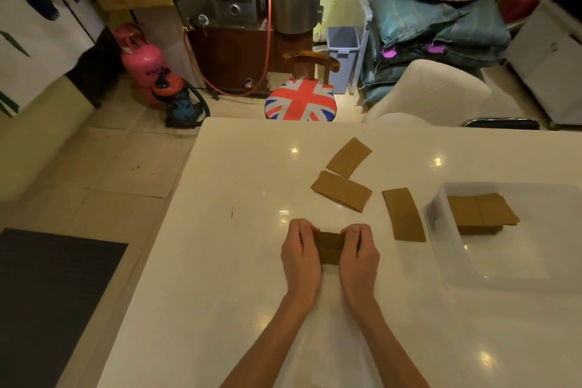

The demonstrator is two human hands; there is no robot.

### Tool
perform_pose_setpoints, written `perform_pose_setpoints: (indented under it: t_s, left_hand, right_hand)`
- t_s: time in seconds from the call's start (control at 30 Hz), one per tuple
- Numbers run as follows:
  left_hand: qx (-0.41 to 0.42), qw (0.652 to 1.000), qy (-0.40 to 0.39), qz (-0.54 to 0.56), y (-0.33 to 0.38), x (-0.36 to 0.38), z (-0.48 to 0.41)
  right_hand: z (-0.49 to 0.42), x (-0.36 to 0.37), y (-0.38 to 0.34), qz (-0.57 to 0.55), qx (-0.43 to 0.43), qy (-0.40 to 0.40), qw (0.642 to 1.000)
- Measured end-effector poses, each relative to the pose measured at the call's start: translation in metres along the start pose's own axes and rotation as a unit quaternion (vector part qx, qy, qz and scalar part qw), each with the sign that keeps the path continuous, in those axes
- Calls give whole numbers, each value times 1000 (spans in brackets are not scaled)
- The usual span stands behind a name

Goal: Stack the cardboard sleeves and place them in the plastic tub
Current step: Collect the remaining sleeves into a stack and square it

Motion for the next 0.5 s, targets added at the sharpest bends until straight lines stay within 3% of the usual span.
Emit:
perform_pose_setpoints:
  t_s: [0.07, 0.13, 0.23, 0.3, 0.4, 0.43, 0.5]
  left_hand:
    - [54, 988, -80, -120, 29, -9, 12]
    - [104, 949, -237, -179, 54, -19, 30]
    - [101, 894, -413, -139, 74, -34, 47]
    - [82, 904, -418, -35, 73, -35, 42]
    - [16, 937, -306, 169, 73, -31, 29]
    - [-22, 934, -269, 234, 76, -32, 22]
    - [-124, 907, -236, 327, 83, -39, 6]
  right_hand:
    - [-16, -9, -3, -25, 76, 20, 997]
    - [-24, -20, -6, -120, 196, 2, 973]
    - [-7, -32, -30, -340, 297, -94, 887]
    - [5, -34, -47, -346, 287, -165, 878]
    - [13, -43, -64, -255, 268, -202, 907]
    - [10, -50, -71, -189, 251, -200, 928]
    - [-3, -72, -84, -13, 123, -198, 972]
Point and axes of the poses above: each hand's wrist, its own z-axis away from the middle knuckle, its own x-axis out of the palm, y = z × x, the point moved 1 cm from there along -z, towards the middle knuckle, and after that the axes turned 9 degrees about -x, right-handed, at the moved point
